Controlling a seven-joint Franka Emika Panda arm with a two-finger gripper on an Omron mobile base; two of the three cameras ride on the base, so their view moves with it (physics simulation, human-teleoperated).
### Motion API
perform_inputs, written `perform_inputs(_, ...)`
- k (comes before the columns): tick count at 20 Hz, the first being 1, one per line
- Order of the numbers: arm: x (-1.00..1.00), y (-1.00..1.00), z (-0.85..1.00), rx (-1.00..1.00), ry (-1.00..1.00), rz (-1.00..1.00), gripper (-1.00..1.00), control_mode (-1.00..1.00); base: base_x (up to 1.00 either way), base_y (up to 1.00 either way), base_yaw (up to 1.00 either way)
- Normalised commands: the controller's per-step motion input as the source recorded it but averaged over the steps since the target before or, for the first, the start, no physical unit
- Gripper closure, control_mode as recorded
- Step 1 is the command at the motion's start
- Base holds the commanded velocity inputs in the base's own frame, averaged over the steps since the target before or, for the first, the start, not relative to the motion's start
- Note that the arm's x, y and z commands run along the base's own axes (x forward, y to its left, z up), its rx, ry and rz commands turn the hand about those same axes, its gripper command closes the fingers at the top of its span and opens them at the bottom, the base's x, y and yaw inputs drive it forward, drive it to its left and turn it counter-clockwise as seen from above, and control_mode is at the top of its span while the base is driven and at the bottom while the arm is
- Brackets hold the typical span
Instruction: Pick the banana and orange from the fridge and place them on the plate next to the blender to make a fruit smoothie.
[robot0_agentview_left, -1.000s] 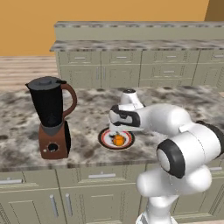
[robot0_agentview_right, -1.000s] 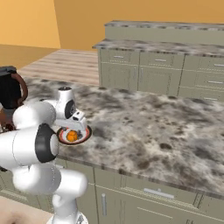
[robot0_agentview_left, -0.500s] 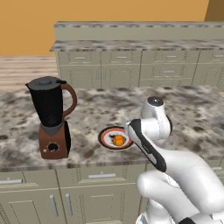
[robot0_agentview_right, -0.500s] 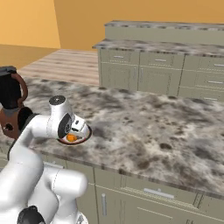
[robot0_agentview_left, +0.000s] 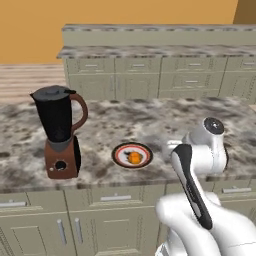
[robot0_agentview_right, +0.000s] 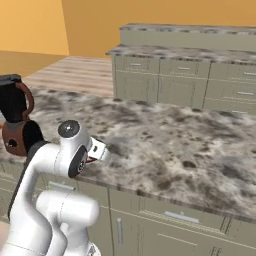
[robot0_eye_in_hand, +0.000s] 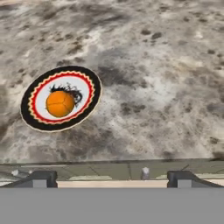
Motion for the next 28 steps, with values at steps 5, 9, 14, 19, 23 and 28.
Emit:
perform_inputs(5, 0.0, 0.0, 0.0, 0.0, 0.0, 0.0, -1.0, 1.0, -0.68, -0.4, -0.47)
perform_inputs(9, 0.0, 0.0, 0.0, 0.0, 0.0, 0.0, -1.0, 1.0, -0.33, -0.08, -0.85)
perform_inputs(14, 0.0, 0.0, 0.0, 0.0, 0.0, 0.0, -1.0, 1.0, -0.05, 0.0, -0.94)
perform_inputs(19, 0.0, 0.0, 0.0, 0.0, 0.0, 0.0, -1.0, 1.0, 0.07, -0.01, -0.9)
perform_inputs(23, 0.0, 0.0, 0.0, 0.0, 0.0, 0.0, -1.0, 1.0, 0.3, -0.07, -0.81)
perform_inputs(28, 0.0, 0.0, 0.0, 0.0, 0.0, 0.0, -1.0, 1.0, 0.66, -0.12, -0.69)
